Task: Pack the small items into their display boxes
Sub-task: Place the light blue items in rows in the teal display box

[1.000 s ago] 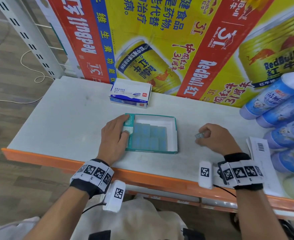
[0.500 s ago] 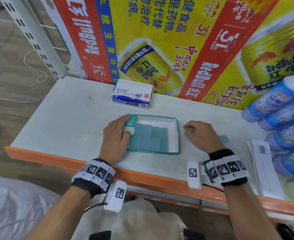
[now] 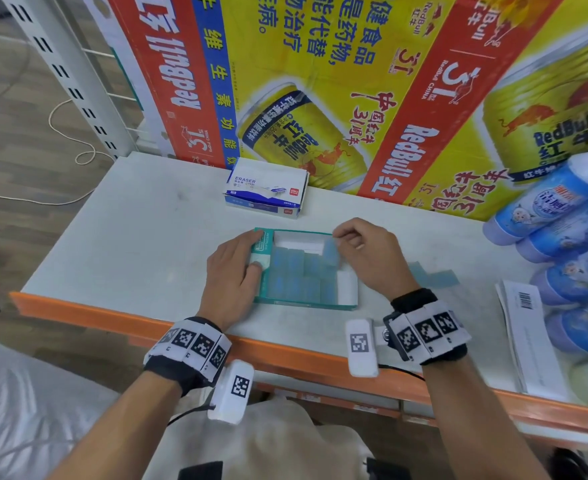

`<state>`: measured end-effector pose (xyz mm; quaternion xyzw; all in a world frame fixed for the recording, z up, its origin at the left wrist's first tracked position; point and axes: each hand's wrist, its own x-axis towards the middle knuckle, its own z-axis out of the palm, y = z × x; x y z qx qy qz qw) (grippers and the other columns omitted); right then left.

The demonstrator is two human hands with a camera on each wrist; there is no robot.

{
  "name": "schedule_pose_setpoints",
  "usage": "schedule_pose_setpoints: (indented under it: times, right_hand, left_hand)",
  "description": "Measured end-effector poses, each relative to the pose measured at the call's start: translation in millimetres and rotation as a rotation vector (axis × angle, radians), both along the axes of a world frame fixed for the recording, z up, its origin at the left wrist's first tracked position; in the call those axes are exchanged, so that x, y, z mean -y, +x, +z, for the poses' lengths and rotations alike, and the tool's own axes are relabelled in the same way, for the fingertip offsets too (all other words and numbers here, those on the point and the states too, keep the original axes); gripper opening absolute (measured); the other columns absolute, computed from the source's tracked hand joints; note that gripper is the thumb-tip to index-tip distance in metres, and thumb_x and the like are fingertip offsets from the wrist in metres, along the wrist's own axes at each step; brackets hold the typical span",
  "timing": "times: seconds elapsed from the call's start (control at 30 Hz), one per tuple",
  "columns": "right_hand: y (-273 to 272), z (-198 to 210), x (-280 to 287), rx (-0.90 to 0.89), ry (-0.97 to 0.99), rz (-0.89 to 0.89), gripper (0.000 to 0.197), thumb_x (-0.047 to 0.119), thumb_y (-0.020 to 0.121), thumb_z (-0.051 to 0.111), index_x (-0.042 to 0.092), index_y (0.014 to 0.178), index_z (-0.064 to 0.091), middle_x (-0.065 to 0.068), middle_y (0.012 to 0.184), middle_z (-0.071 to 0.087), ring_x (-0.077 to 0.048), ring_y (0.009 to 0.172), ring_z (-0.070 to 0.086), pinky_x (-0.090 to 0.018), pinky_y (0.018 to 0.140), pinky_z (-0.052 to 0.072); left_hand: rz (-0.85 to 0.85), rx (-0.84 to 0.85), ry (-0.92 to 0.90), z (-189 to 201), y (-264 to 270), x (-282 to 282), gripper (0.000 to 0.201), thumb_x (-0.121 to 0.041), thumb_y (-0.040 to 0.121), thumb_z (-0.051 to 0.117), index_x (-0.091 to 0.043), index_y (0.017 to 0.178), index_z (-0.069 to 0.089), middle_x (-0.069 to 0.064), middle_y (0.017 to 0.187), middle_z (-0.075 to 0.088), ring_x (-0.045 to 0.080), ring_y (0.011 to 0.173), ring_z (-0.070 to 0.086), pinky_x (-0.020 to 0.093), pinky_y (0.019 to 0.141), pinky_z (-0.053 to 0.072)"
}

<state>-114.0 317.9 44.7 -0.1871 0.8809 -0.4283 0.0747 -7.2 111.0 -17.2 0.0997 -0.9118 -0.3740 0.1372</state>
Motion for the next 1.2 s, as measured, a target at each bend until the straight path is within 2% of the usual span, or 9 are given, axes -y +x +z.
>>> schedule_pose_setpoints:
  times: [0.1, 0.23, 0.37, 0.63, 0.77, 0.87, 1.0, 1.1, 1.2]
  right_hand:
    - [2.4, -9.2, 12.7, 0.050, 0.041, 0.071, 0.010, 0.005, 0.085, 0.061, 0.013, 0.088, 0.067, 0.001, 0.080, 0.064, 0.000, 0.062, 0.052, -0.002, 0.062, 0.041]
    - [4.3, -17.8, 20.2, 0.066, 0.095, 0.108, 0.010, 0.004, 0.085, 0.061, 0.010, 0.090, 0.067, 0.004, 0.078, 0.060, 0.002, 0.061, 0.050, -0.003, 0.061, 0.039]
    - [4.0, -18.9, 21.6, 0.046, 0.167, 0.129, 0.017, 0.005, 0.083, 0.062, 0.010, 0.098, 0.068, 0.000, 0.088, 0.054, -0.006, 0.070, 0.050, -0.011, 0.073, 0.037]
    - [3.0, -20.6, 23.3, 0.059, 0.240, 0.132, 0.020, 0.008, 0.084, 0.061, 0.012, 0.102, 0.068, 0.000, 0.097, 0.049, -0.010, 0.078, 0.050, -0.017, 0.079, 0.037]
    - [4.2, -22.3, 22.2, 0.060, 0.218, 0.132, 0.022, 0.011, 0.085, 0.062, 0.013, 0.106, 0.068, 0.001, 0.097, 0.050, -0.010, 0.082, 0.053, -0.014, 0.079, 0.036]
    - [3.7, -19.7, 17.8, 0.019, 0.167, 0.123, 0.022, 0.015, 0.087, 0.061, 0.015, 0.109, 0.067, 0.002, 0.099, 0.052, -0.006, 0.076, 0.053, -0.011, 0.077, 0.037]
    - [-4.9, -8.3, -7.4, -0.079, 0.041, -0.025, 0.014, 0.011, 0.086, 0.059, 0.017, 0.095, 0.069, 0.003, 0.096, 0.061, 0.005, 0.072, 0.056, 0.000, 0.069, 0.039]
    - [-11.8, -4.2, -37.9, -0.124, 0.158, -0.118, 0.016, 0.010, 0.085, 0.057, 0.015, 0.096, 0.068, -0.001, 0.098, 0.062, -0.005, 0.074, 0.055, -0.012, 0.075, 0.040]
    - [-17.6, -7.6, -66.9, -0.089, 0.340, -0.198, 0.021, 0.011, 0.085, 0.058, 0.011, 0.105, 0.065, -0.010, 0.105, 0.061, -0.016, 0.087, 0.055, -0.024, 0.083, 0.039]
  left_hand:
    - [0.004, -0.004, 0.004, 0.5, 0.1, 0.1, 0.051, -0.019, 0.083, 0.037, -0.016, 0.133, 0.047, 0.003, 0.136, 0.051, 0.021, 0.118, 0.044, 0.032, 0.101, 0.027]
    - [0.002, -0.003, -0.008, 0.9, -0.3, 0.1, 0.052, -0.019, 0.082, 0.038, -0.015, 0.133, 0.048, 0.003, 0.136, 0.052, 0.021, 0.118, 0.044, 0.029, 0.099, 0.026]
    - [0.002, 0.001, -0.005, 0.4, -0.4, 0.0, 0.051, -0.020, 0.083, 0.038, -0.017, 0.133, 0.047, 0.003, 0.136, 0.051, 0.019, 0.118, 0.043, 0.029, 0.099, 0.025]
    - [0.002, 0.004, -0.005, 0.1, 0.0, -0.3, 0.051, -0.020, 0.084, 0.037, -0.018, 0.133, 0.046, 0.002, 0.137, 0.050, 0.018, 0.120, 0.042, 0.027, 0.099, 0.024]
    - [-0.001, -0.002, -0.006, -0.1, 0.2, 0.0, 0.050, -0.021, 0.084, 0.037, -0.018, 0.133, 0.046, 0.002, 0.137, 0.051, 0.017, 0.119, 0.042, 0.027, 0.099, 0.024]
    - [-0.001, 0.002, -0.006, -0.1, 0.0, 0.3, 0.051, -0.021, 0.084, 0.036, -0.019, 0.133, 0.046, 0.001, 0.137, 0.050, 0.016, 0.119, 0.042, 0.027, 0.099, 0.024]
    - [-0.008, 0.003, -0.007, -1.1, 0.0, 0.2, 0.051, -0.022, 0.085, 0.036, -0.019, 0.134, 0.045, 0.000, 0.138, 0.049, 0.014, 0.118, 0.041, 0.025, 0.098, 0.022]
    - [-0.004, -0.004, -0.007, -1.3, -0.7, 0.1, 0.050, -0.021, 0.085, 0.036, -0.019, 0.134, 0.046, 0.002, 0.137, 0.050, 0.015, 0.117, 0.041, 0.025, 0.097, 0.023]
    - [-0.007, -0.003, -0.009, -2.1, -0.7, 0.8, 0.050, -0.021, 0.085, 0.036, -0.019, 0.134, 0.045, 0.002, 0.137, 0.050, 0.017, 0.118, 0.042, 0.027, 0.098, 0.024]
